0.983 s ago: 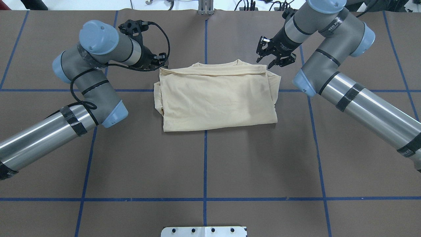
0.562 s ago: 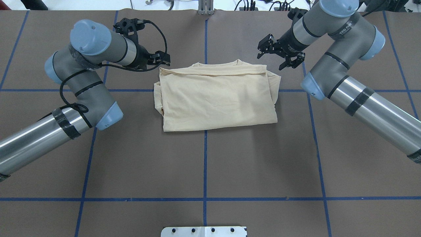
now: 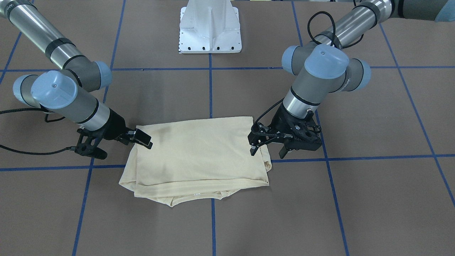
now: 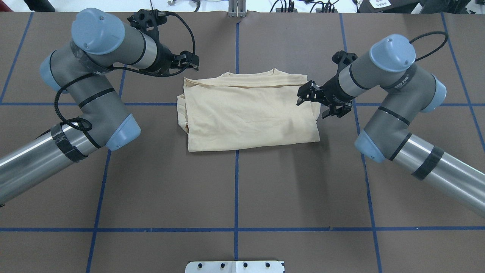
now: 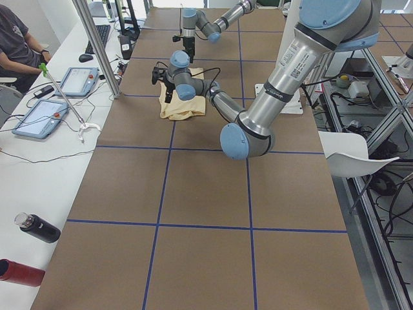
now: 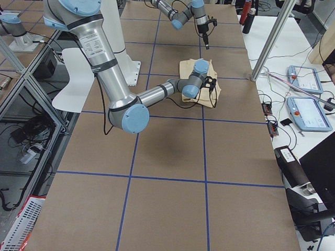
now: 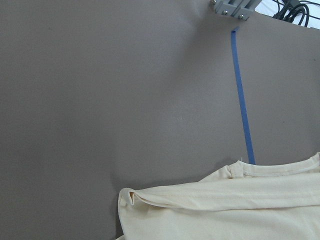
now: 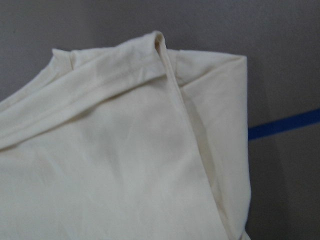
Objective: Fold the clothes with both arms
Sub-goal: 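Release the hem and move the right gripper to the folded bundle's side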
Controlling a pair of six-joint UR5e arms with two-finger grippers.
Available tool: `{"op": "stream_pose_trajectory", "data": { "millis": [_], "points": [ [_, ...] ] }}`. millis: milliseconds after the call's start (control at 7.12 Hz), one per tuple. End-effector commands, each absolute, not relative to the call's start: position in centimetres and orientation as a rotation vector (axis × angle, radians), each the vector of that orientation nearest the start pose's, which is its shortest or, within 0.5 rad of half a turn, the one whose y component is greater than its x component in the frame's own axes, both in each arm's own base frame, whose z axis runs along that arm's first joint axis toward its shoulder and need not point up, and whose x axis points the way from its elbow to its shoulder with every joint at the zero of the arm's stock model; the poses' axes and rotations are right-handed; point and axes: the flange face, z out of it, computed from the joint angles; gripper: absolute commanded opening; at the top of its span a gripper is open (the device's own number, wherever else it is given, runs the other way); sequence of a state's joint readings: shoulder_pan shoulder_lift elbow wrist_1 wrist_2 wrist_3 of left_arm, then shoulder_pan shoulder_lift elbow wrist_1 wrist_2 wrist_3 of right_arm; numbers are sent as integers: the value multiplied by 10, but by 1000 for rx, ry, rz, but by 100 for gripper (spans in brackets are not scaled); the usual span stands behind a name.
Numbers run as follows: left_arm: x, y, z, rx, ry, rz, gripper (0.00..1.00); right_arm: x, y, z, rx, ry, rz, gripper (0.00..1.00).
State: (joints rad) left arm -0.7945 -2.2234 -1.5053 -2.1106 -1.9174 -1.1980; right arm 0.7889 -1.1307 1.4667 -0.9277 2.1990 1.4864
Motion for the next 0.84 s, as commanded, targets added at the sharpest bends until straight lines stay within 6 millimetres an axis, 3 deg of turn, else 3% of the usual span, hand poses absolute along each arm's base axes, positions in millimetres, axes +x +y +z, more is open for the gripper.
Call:
{"op": "stream_pose_trajectory", "data": {
  "millis": [0,562,702],
  "points": [
    [424,-571,220,355,1098,-177,100,-424,-498,409,-148,-1063,333,100],
    [426,-571,224,354,1095,-176,100,-458,-473,406,-168,-1052,307,98],
    [426,-572,224,354,1095,-176,100,-458,-473,406,-174,-1049,325,47]
  ]
}}
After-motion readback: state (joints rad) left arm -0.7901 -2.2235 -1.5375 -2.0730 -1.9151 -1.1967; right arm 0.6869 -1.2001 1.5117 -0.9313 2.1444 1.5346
